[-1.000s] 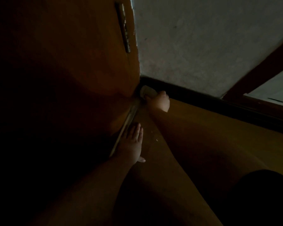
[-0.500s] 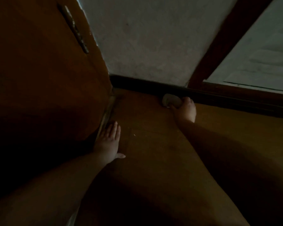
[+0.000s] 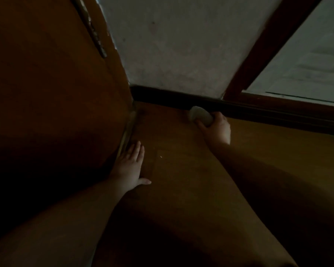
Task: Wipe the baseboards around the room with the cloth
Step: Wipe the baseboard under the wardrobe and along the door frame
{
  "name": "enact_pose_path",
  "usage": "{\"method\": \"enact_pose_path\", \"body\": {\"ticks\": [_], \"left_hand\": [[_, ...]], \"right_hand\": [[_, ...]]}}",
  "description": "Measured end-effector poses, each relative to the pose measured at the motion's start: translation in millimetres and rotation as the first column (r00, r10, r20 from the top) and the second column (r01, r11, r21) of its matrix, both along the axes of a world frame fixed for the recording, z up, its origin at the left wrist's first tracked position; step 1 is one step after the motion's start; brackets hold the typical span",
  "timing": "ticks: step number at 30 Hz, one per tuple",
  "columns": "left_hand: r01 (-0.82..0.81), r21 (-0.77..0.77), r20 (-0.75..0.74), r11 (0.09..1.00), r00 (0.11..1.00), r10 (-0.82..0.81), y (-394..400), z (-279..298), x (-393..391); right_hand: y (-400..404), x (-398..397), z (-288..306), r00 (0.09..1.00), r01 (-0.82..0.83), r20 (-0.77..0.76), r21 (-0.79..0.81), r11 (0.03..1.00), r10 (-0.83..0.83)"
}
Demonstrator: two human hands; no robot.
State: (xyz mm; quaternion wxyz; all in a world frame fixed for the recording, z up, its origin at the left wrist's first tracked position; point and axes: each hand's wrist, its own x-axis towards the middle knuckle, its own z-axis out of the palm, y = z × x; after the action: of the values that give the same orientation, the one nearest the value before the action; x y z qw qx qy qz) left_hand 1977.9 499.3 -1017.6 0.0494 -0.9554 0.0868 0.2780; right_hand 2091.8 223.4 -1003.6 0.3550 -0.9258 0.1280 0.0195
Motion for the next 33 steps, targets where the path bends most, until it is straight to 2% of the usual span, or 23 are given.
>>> {"method": "enact_pose_path", "body": {"ticks": [4, 8, 14, 17, 22, 29, 33], "left_hand": [[0.001, 0.022, -0.008, 1.0, 1.0, -0.001, -2.0, 1.4, 1.6], [0.018, 0.079, -0.037, 0.997, 0.999, -0.015, -7.8, 6.8, 5.5], [0.022, 0.141, -0.102, 0.99, 0.995, -0.008, -16.7, 21.0, 6.6], [0.004, 0.137, -0.122, 0.991, 0.993, 0.012, -20.3, 26.8, 7.8], [0.009, 0.163, -0.135, 0.987, 0.991, 0.013, -21.0, 17.5, 8.9], [0.009, 0.037, -0.065, 0.999, 0.998, -0.007, -0.1, -0.8, -0.3], [0.051, 0.058, -0.021, 0.997, 0.999, -0.05, 3.9, -1.2, 1.1]], "right_hand": [[77.4, 12.1, 6.3, 0.991, -0.133, 0.013, 0.047, 0.99, 0.132], [132.9, 22.9, 9.3, 0.99, -0.141, 0.008, 0.131, 0.981, 0.141], [194.7, 49.2, 18.9, 0.993, -0.021, -0.102, 0.337, 0.941, 0.059], [204.8, 55.6, 21.1, 0.989, 0.042, -0.146, 0.36, 0.932, 0.012], [173.2, 46.4, 13.8, 0.995, 0.058, -0.094, 0.298, 0.953, -0.031], [61.0, 30.3, 6.9, 0.998, 0.05, -0.035, 0.13, 0.99, -0.046], [6.1, 17.7, 8.5, 0.993, 0.118, -0.03, 0.101, 0.988, -0.115]]}}
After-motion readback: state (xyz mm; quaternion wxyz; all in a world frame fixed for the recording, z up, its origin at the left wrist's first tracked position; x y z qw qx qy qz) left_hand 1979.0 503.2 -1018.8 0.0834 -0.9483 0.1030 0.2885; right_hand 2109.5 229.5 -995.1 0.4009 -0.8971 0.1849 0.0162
